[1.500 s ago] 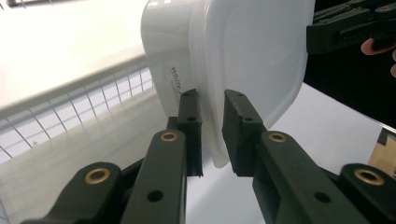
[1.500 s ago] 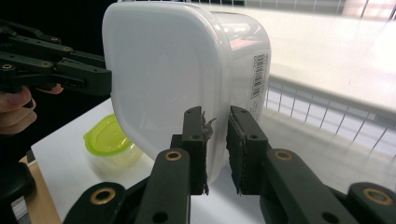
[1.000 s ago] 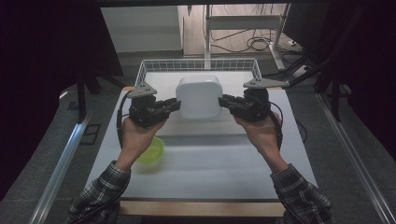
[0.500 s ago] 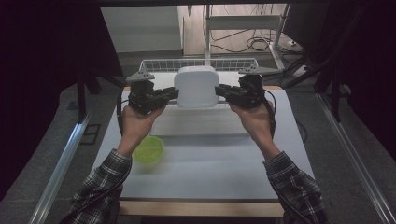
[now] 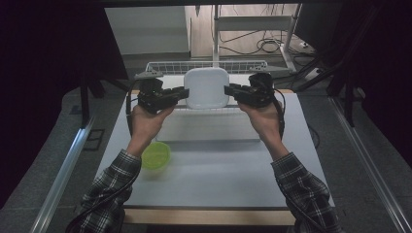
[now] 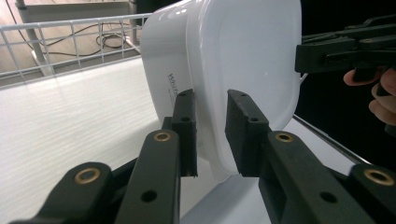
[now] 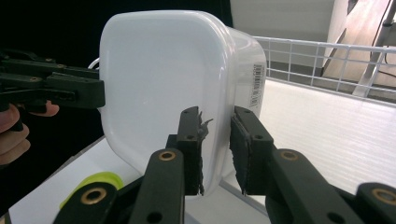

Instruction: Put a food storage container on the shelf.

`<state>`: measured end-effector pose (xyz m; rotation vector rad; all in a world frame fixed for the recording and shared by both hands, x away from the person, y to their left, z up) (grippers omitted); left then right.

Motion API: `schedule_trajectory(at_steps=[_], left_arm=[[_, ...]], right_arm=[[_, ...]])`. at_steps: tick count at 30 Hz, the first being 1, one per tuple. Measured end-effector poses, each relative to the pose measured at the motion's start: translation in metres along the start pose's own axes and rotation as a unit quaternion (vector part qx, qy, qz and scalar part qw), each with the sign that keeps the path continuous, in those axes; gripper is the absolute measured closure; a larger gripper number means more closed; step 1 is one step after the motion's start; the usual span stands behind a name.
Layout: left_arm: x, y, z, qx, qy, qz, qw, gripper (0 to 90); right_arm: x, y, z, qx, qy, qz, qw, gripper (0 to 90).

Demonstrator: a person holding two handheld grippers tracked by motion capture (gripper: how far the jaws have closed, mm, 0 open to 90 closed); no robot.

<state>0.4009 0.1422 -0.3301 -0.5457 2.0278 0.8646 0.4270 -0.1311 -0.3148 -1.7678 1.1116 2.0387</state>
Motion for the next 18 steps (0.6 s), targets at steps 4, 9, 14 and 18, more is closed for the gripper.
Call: schedule_trajectory(at_steps=[4,9,14,18], left_arm=[[-0.003,-0.003,0.002,0.001,0.002,-0.001,1.0000,70.3],[-0.006,-0.007,0.005,0.006,0.010,-0.006,0.9999,67.7],[-0.008,-0.010,0.008,0.005,0.017,-0.007,0.9998,64.8],[-0.010,-0.015,0.009,-0.002,0.012,-0.008,0.9999,61.3]], right_arm=[[-0.001,-0.003,-0.003,-0.001,-0.001,-0.001,1.0000,70.8],[-0.004,-0.007,-0.006,-0.003,-0.001,-0.001,1.0000,68.1],[-0.006,-0.011,-0.008,-0.003,-0.001,-0.002,1.0000,65.8],[-0.008,-0.014,-0.009,0.000,-0.001,0.000,1.0000,63.5]])
Point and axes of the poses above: each handheld gripper's, and its own axes: y roughly backward along the jaws, x roughly out of its underside, z roughly to its left, the point moved 2 cm from there along -y, roughly forward along the jaws, and after that the axes turned 12 degrees about y, right-handed, at the moved point
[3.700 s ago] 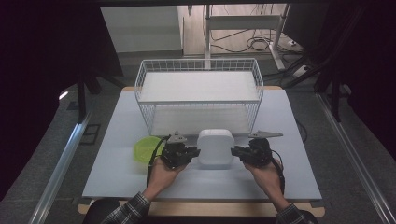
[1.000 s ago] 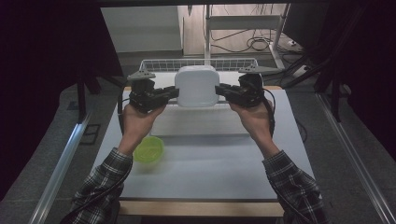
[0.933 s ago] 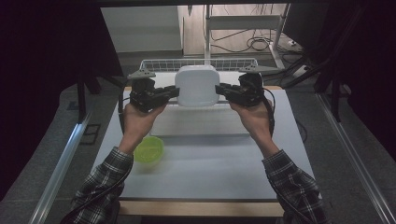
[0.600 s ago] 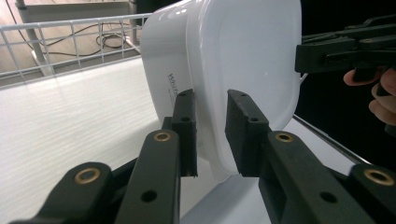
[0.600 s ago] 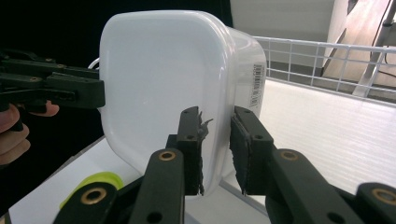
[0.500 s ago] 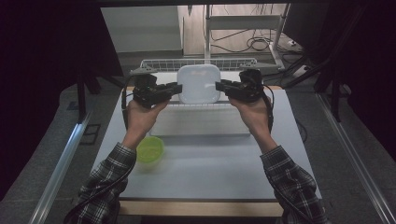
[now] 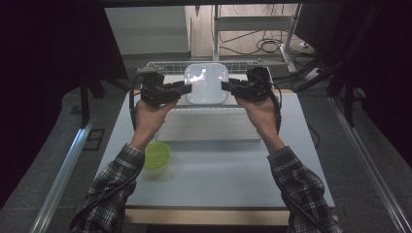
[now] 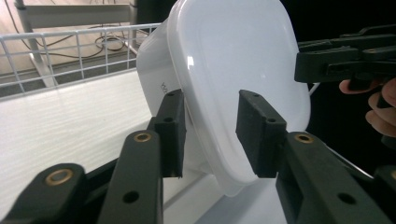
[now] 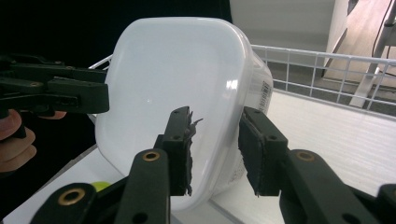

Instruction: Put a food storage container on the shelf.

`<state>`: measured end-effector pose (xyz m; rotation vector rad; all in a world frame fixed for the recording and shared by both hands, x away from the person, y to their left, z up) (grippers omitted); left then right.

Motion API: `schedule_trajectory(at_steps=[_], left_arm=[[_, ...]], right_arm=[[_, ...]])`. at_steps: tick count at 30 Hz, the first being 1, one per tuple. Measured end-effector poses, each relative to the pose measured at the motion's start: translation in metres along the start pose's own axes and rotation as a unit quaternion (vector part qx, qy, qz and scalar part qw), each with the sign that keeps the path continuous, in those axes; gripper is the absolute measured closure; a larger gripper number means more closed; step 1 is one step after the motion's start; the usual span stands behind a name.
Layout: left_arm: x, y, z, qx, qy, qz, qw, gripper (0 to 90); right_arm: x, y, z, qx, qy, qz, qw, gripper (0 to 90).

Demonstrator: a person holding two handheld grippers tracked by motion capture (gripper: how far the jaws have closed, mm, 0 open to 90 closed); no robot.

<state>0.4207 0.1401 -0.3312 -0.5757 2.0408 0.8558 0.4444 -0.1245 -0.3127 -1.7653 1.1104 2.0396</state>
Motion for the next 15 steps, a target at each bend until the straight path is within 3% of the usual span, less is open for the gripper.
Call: schedule_trajectory(at_steps=[15], left_arm=[[-0.0059,-0.0093,0.0044,-0.010,0.007,0.000,0.9999,56.3]], right_arm=[[-0.0039,-0.0095,-0.0034,0.020,0.010,0.008,0.9997,54.4]])
Point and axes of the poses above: each handheld gripper's, and its own axes: y roughly backward along the jaws, x roughly out of its underside, z roughly to its left, the point moved 2 cm from there along -y, roughly forward along the jaws, and after that the axes turned 12 degrees about y, right-handed, at the moved point
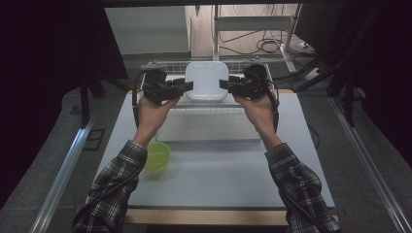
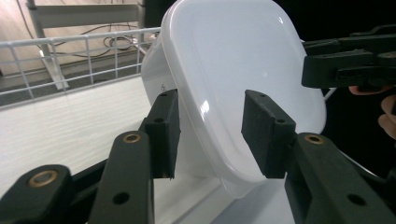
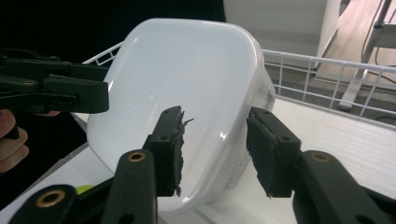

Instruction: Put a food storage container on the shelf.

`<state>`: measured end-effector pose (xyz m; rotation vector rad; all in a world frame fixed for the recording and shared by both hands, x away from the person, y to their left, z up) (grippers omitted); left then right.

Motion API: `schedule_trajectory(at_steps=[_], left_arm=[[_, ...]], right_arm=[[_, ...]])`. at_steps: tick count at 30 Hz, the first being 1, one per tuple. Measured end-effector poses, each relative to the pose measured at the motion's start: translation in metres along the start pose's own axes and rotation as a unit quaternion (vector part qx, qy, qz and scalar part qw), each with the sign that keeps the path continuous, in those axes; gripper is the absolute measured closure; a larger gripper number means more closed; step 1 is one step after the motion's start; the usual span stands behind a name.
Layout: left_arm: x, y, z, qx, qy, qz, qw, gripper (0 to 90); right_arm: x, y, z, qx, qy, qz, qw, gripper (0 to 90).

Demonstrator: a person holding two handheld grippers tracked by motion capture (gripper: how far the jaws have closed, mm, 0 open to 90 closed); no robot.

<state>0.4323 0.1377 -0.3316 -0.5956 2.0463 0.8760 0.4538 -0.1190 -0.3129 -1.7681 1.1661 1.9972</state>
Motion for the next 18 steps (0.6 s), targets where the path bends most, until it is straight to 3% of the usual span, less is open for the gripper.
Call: schedule_trajectory(at_steps=[4,18], left_arm=[[-0.001,-0.002,0.003,0.004,0.005,-0.004,1.0000,56.5],[-0.008,-0.010,0.008,-0.021,-0.003,-0.007,0.9998,49.0]], right_arm=[[0.001,-0.004,0.001,0.016,0.019,0.010,0.9996,55.7],[-0.002,-0.011,-0.003,0.033,0.020,0.004,0.9992,55.4]])
Point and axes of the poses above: each handheld gripper's, and its own axes: y roughly backward along the jaws, x roughly out of its underside, z roughly to its left, the point moved 2 cm from there along -y, roughly forward along the jaws, and after that the axes turned 12 degrees about y, right-handed, at the moved point
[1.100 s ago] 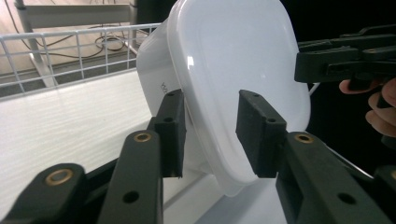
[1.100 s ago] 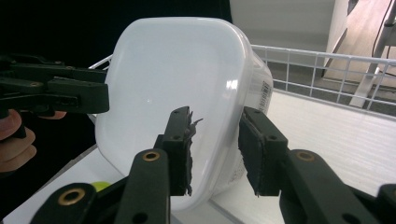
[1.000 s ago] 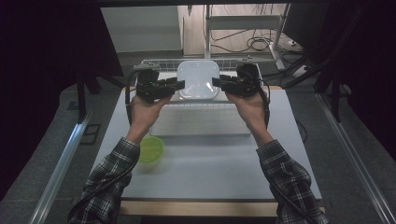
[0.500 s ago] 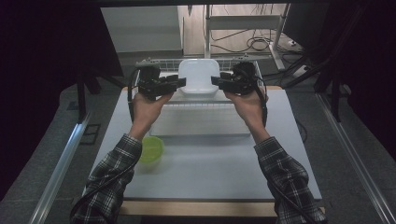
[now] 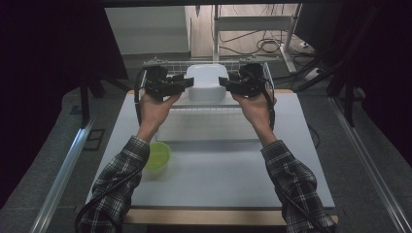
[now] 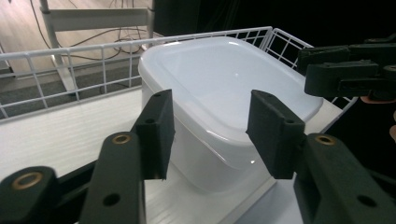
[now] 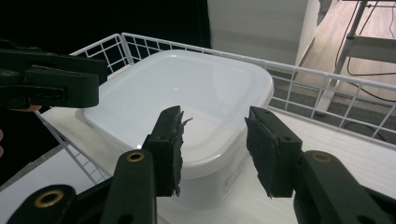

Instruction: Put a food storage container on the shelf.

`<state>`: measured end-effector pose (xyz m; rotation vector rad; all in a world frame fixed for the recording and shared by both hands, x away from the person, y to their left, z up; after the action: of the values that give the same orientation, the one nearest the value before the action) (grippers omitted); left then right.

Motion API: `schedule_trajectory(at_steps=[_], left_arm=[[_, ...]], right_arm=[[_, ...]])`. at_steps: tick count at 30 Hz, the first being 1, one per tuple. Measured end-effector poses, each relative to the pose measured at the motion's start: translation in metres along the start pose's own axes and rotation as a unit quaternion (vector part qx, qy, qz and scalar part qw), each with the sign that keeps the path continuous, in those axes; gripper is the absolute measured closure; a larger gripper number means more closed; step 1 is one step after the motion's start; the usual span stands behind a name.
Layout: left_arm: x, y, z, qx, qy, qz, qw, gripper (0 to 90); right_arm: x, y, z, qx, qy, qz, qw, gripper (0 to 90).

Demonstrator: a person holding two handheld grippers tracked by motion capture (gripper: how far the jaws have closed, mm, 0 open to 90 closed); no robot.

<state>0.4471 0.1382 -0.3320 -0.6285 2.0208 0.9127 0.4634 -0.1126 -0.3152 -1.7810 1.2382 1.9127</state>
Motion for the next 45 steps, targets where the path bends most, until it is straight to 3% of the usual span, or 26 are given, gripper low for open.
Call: schedule_trajectory(at_steps=[4,8,13,21,28,45], left_arm=[[-0.001,-0.001,0.000,-0.011,-0.009,-0.001,0.9999,40.9],[0.000,0.002,-0.003,0.000,-0.015,-0.010,0.9998,32.9],[0.006,0.010,-0.010,0.025,-0.032,0.002,0.9992,24.3],[0.024,0.023,-0.016,0.029,-0.062,0.015,0.9976,12.3],[0.039,0.032,-0.020,0.034,-0.078,0.023,0.9961,7.6],[0.079,0.049,-0.027,0.053,-0.111,0.005,0.9924,7.5]], right_arm=[[-0.001,0.000,-0.002,0.002,0.001,0.003,1.0000,52.1],[0.000,0.004,-0.004,-0.004,-0.003,-0.004,1.0000,46.1],[0.004,0.010,-0.003,-0.031,-0.007,-0.013,0.9994,37.3],[0.018,0.022,0.007,-0.053,0.004,-0.016,0.9984,25.8],[0.032,0.031,0.012,-0.062,0.011,-0.020,0.9978,19.7],[0.060,0.046,0.030,-0.079,0.034,-0.021,0.9960,9.3]])
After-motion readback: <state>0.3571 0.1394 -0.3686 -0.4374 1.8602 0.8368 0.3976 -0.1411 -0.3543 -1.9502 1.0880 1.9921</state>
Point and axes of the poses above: each handheld gripper's, and its own axes: y roughly backward along the jaws, x roughly out of its underside, z roughly to its left, the point moved 2 cm from there along -y, roughly forward along the jaws, and after that the axes turned 12 degrees about y, right-handed, at the moved point
